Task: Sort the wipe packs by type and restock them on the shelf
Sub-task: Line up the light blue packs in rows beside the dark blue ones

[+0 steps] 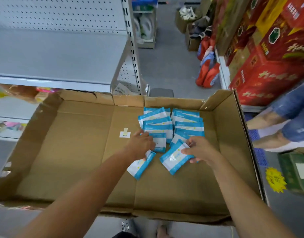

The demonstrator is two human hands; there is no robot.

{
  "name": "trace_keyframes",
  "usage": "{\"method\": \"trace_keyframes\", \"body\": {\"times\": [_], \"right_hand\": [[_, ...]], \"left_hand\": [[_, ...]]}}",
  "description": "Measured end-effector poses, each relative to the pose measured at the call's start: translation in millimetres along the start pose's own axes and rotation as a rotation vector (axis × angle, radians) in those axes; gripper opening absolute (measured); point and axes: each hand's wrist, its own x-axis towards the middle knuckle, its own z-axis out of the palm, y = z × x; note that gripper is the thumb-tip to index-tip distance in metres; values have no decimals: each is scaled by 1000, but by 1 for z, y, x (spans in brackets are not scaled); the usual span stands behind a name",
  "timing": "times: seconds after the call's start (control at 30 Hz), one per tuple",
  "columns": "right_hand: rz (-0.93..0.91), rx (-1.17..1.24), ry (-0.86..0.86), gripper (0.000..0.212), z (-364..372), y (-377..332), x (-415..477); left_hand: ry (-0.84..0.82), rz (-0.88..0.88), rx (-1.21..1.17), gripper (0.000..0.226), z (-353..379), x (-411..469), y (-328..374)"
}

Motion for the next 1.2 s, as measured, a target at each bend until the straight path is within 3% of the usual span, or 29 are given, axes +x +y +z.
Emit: {"method": "trace_keyframes", "body": {"times": [0.13,0.3,0.5,0.77,0.97,1.2], "right_hand": [[-36,160,-139,26,-3,-18,2],[-172,271,-140,24,34,-62,-7],[-357,301,-140,22,121,-142,-21],[-541,283,-167,27,309,-245,-54],[-503,284,-202,29,451,-307,-77],[-510,262,-193,25,555,-369,-73]], "left_hand": [[-9,-293,-655,50,8,-37,-29],[385,-587,-1245,17,5,-116,-70],[809,-875,-1649,19,19,-227,-129],[1107,-1089,-1747,32,89,-393,-224],[1145,-1118,-1816,30,151,-489,-310],[1194,-1083,-1852,15,183,-540,-399]]}}
